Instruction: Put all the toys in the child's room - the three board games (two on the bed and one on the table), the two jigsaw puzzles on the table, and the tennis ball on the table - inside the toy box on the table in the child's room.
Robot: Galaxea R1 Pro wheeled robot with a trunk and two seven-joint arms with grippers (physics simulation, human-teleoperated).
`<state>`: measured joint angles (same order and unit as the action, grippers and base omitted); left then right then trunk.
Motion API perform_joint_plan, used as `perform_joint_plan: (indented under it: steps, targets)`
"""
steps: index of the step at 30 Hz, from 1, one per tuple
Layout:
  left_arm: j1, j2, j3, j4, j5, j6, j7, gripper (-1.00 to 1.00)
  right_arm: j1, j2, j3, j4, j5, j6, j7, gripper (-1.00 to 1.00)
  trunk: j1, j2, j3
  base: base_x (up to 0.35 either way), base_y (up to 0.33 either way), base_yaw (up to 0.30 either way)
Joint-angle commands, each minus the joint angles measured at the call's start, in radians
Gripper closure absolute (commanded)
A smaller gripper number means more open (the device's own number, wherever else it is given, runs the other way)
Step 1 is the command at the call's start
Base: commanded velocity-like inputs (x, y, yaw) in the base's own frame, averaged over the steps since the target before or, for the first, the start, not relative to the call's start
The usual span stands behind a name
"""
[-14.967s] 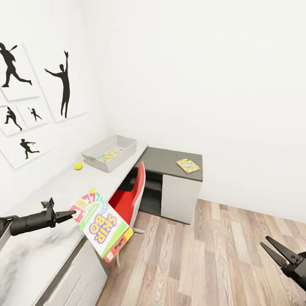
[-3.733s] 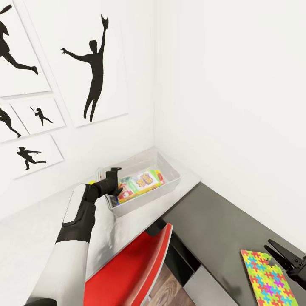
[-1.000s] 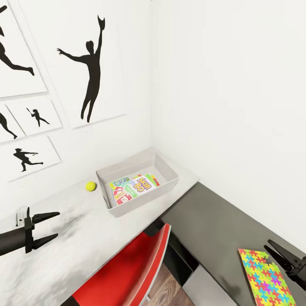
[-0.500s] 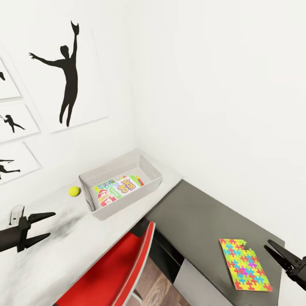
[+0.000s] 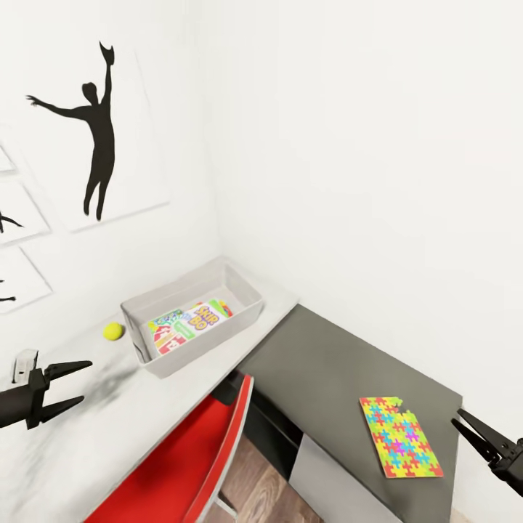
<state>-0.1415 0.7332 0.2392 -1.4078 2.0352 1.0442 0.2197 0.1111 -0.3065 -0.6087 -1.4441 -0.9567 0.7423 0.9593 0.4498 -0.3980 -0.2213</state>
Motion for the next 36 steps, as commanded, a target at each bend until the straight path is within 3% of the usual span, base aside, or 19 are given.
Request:
perform_joint_plan:
  steps: [1,36]
  targets:
    - [-0.001,0.0,0.002,0.0,0.009,0.003,0.01,-1.0,0.0,0.001,-0.001,-0.001,-0.005,0.005,-0.002,-1.0,0.0,-0.002,-0.002,-0.27,0.0,-0.007]
    - [-0.001,0.003,0.005,-0.005,0.006,0.003,0.01,-1.0,0.001,-0.002,-0.014,-0.002,-0.007,0.005,-0.002,-1.0,0.0,-0.002,0.008,-0.028,0.0,-0.007]
